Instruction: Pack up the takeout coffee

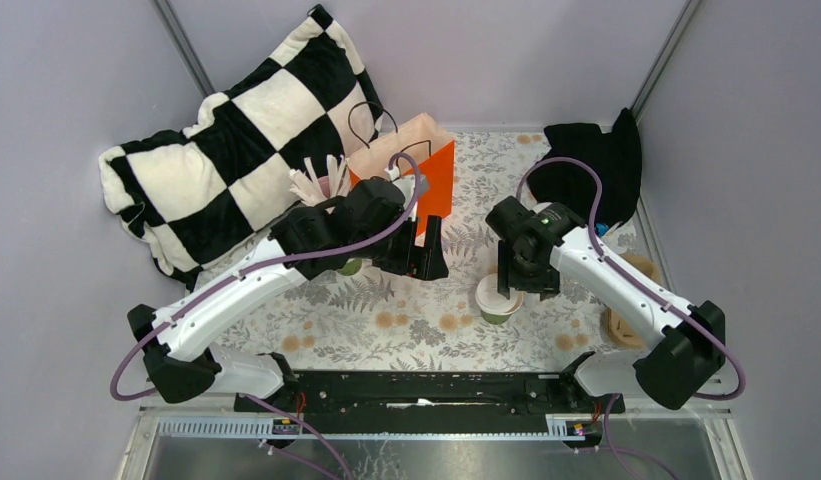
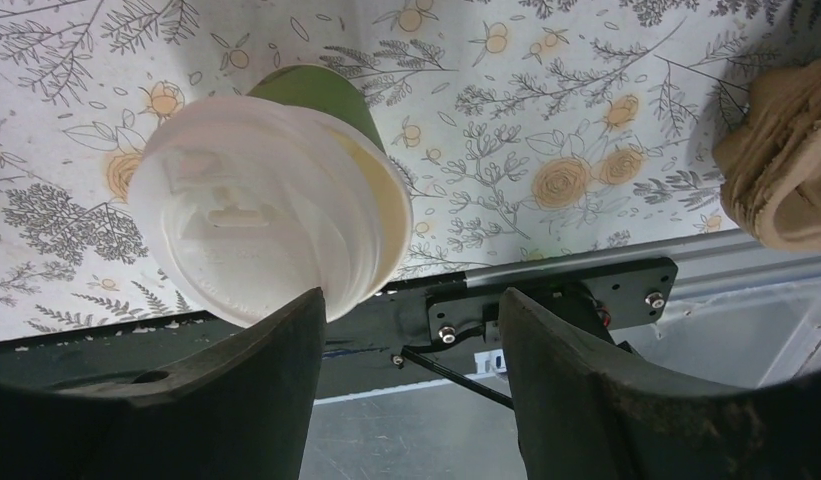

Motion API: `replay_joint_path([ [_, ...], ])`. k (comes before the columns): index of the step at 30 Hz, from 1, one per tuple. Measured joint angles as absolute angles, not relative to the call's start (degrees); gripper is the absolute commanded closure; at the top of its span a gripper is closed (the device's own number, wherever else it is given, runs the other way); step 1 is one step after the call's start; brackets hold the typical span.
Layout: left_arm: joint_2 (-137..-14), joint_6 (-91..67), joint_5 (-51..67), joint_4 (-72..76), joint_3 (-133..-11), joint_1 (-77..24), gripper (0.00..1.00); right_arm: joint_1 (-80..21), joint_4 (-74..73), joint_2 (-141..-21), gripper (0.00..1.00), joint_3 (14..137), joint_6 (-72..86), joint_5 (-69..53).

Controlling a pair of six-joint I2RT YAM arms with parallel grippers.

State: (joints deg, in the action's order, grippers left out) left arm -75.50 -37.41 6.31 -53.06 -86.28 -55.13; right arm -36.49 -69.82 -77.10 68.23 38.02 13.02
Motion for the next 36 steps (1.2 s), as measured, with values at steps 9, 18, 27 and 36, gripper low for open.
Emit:
replay_joint_path([
  [9, -75.5, -37.5, 6.3, -53.1, -86.3, -55.3, 0.16, -36.8, -68.6, -76.6, 0.00, 72.6, 33.8, 9.4],
  [18, -75.3, -37.5, 5.3, -53.1, -86.7, -55.3, 0.16, -43.2, -68.4, -87.6, 0.00, 79.0, 29.7, 10.2],
  [27, -71.2, -37.6, 2.7, -53.3, -86.5, -55.3, 0.16, -48.5, -71.5, -94.5, 0.00, 82.5, 28.8, 17.2],
  [36, -70.7, -37.8, 2.3, -53.5, -85.8, -55.4, 0.15, -49.0, -71.7, -95.0, 0.00, 82.1, 28.4, 19.0],
])
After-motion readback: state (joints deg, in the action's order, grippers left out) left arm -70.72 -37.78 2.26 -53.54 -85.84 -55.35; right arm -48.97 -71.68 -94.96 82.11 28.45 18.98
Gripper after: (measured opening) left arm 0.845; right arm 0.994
